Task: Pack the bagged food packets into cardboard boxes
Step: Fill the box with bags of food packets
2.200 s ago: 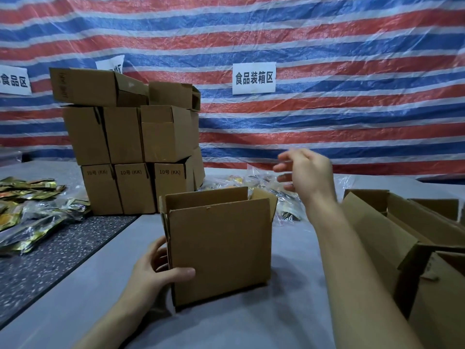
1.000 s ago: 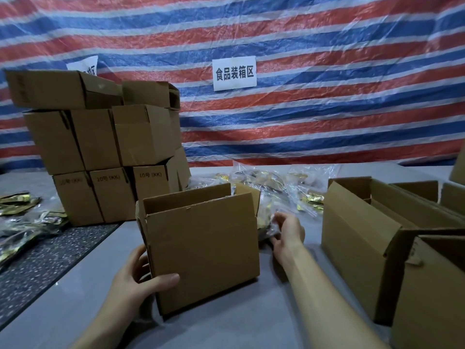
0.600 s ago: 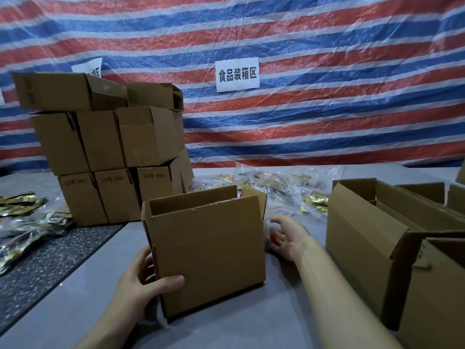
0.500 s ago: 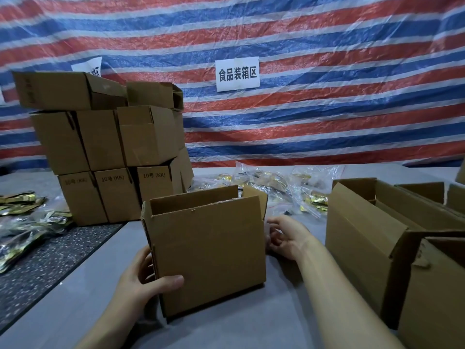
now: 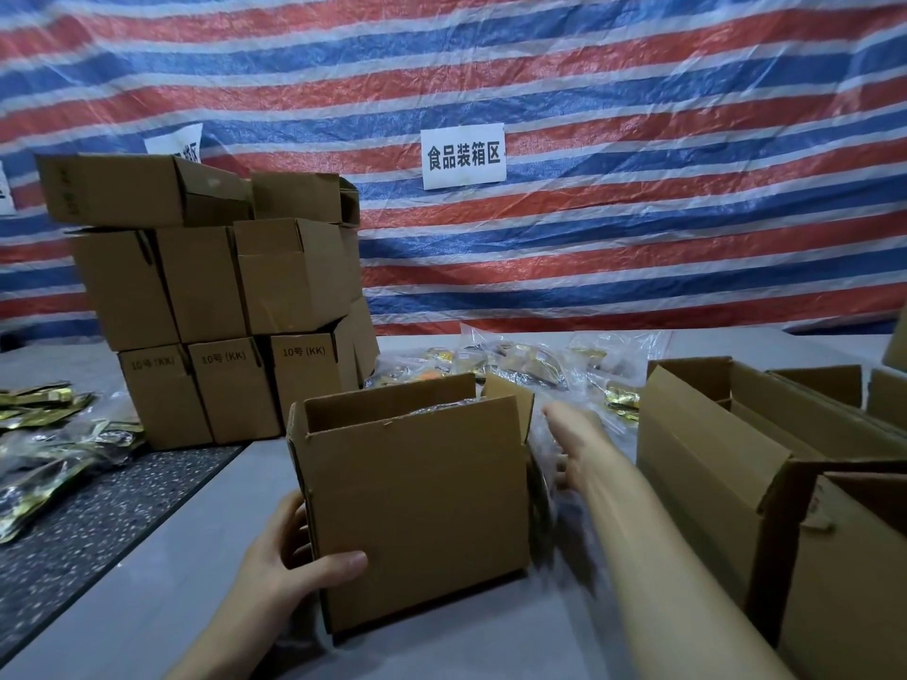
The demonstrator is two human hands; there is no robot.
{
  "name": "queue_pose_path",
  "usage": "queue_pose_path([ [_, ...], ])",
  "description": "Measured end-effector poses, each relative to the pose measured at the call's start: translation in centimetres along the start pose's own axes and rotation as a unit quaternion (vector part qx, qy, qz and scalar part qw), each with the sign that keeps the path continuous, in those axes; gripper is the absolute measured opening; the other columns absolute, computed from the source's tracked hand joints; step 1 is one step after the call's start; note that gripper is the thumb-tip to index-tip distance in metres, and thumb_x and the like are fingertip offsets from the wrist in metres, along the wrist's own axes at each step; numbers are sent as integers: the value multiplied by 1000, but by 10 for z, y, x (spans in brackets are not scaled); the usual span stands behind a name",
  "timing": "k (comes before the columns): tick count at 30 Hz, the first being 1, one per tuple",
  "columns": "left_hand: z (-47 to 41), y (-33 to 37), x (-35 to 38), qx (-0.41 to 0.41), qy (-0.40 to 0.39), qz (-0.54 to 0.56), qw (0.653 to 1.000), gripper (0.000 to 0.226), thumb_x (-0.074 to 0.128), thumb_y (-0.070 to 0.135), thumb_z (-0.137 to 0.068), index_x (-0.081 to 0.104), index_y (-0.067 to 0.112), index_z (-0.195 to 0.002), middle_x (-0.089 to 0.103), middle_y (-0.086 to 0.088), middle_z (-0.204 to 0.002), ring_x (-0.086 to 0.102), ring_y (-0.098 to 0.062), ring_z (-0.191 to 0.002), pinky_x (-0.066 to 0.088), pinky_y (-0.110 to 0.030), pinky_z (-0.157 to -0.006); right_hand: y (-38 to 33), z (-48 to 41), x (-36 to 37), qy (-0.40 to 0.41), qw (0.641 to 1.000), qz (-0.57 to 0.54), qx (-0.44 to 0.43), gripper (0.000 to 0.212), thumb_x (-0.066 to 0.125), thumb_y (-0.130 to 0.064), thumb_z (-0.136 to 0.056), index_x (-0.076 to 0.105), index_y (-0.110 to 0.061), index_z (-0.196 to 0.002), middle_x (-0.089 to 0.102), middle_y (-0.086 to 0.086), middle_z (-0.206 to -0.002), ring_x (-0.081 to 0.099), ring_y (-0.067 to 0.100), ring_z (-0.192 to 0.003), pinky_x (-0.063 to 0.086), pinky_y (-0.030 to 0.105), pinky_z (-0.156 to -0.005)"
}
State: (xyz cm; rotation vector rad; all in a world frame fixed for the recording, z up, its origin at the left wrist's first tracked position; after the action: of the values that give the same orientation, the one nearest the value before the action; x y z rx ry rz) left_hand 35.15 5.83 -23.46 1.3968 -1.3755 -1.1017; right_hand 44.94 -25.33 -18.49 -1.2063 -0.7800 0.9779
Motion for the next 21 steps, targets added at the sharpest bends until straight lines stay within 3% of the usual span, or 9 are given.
queue_pose_path([
  [2, 0, 0, 1, -2, -6, -4, 1000, 93, 96, 38, -35, 65, 25, -122, 76, -3, -114, 74, -21, -100, 55, -42, -86, -6, 1, -5, 30, 998, 40, -22, 7, 47, -9, -94, 53, -5, -95, 46, 4, -67, 44, 19, -54, 32, 23, -44],
  [5, 0, 0, 1, -3, -8, -13, 1000, 94, 95, 40, -34, 64, 25, -121, 76, 0, -112, 74, -18, -98, 56, -37, -83, -11, -2, -9, 61, 996, 52, -45, 17, 45, -7, -93, 44, -10, -77, 50, 7, -66, 47, 21, -54, 31, 21, -42],
  [8, 0, 1, 1, -1, -8, -17, 1000, 103, 98, 48, -28, 63, 27, -122, 76, 3, -113, 74, -16, -99, 55, -36, -83, -15, -1, -8, 87, 992, 52, -71, 20, 45, -16, -96, 55, -2, -106, 62, 14, -87, 58, 30, -73, 39, 31, -55],
  [11, 0, 2, 1, 6, -7, -14, 1000, 111, 100, 56, -22, 63, 27, -123, 76, 1, -115, 73, -18, -102, 55, -39, -86, -22, 2, -10, 94, 990, 51, -94, 35, 54, -13, -90, 57, 1, -122, 64, 13, -90, 58, 28, -72, 39, 30, -54],
  [14, 0, 1, 1, 8, -14, -8, 1000, 107, 99, 49, -27, 62, 27, -126, 75, 0, -116, 73, -18, -102, 54, -40, -87, -29, 6, -14, 79, 991, 36, -103, 33, 63, -15, -87, 61, -5, -118, 66, 11, -90, 58, 26, -67, 43, 33, -54],
  [15, 0, 1, 1, 8, -14, -6, 1000, 105, 98, 45, -30, 62, 27, -126, 75, 0, -115, 73, -18, -102, 54, -40, -87, -31, 8, -14, 72, 991, 35, -106, 26, 66, -16, -87, 63, -8, -111, 66, 10, -88, 55, 23, -64, 34, 30, -56],
  [16, 0, 1, 1, 9, -16, -6, 1000, 102, 97, 42, -32, 61, 26, -127, 75, 0, -115, 73, -18, -102, 55, -39, -87, -34, 10, -15, 68, 991, 41, -111, 21, 69, -18, -87, 65, -8, -105, 67, 10, -88, 53, 19, -63, 50, 34, -58],
  [17, -1, 1, 1, 11, -17, -8, 1000, 101, 96, 40, -33, 61, 25, -128, 75, 0, -115, 73, -19, -101, 55, -39, -86, -37, 12, -16, 66, 989, 51, -118, 18, 71, -18, -87, 67, -5, -99, 69, 12, -92, 53, 17, -64, 54, 37, -77],
  [21, -1, 0, 2, 14, -16, -7, 1000, 100, 95, 37, -34, 61, 24, -128, 75, -2, -116, 74, -21, -101, 56, -40, -87, -48, 20, -17, 74, 980, 90, -160, 12, 67, -9, -89, 62, -10, -100, 65, 13, -120, 54, 12, -73, 53, 38, -72],
])
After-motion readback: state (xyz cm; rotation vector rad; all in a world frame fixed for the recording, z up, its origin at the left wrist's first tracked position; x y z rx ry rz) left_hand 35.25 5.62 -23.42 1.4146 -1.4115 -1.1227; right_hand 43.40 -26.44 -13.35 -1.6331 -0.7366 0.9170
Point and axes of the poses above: each hand's wrist, its own z-axis away from the middle knuckle, its own x-axis out of the palm, y = z × x, the point moved 5 cm from there along -z, towards the middle knuckle
